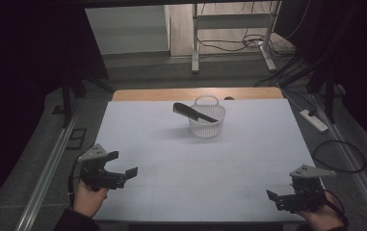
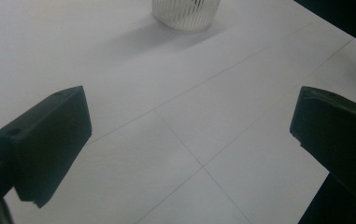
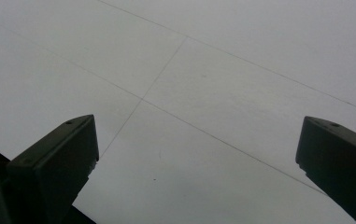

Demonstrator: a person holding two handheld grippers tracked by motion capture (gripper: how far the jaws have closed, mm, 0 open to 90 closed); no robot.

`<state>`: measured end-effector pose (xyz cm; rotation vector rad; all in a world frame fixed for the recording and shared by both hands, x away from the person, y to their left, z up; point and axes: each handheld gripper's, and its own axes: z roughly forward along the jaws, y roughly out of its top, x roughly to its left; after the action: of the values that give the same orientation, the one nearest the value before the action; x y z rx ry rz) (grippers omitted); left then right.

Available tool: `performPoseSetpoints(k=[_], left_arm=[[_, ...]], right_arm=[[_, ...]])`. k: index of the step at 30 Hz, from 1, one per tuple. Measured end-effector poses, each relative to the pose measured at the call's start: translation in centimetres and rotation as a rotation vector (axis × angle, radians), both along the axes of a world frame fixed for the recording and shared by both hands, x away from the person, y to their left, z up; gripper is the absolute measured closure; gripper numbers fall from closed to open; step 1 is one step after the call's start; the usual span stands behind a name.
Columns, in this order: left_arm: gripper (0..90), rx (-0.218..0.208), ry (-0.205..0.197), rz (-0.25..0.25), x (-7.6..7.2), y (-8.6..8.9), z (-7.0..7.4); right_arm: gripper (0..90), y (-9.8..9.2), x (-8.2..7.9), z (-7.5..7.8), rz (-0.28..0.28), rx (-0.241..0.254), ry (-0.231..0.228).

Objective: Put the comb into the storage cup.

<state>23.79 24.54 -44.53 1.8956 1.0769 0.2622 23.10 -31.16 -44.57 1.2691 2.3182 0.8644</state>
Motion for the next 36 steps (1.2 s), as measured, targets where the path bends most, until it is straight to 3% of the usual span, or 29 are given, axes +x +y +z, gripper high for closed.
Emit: performPoseSetpoints(k=[36], left_arm=[[0.0,0.013,0.011,0.067,-4.3,2.6,-0.6]], right_arm=[[0.0,0.0,-0.1,0.0,-0.005,-0.004,-0.004]])
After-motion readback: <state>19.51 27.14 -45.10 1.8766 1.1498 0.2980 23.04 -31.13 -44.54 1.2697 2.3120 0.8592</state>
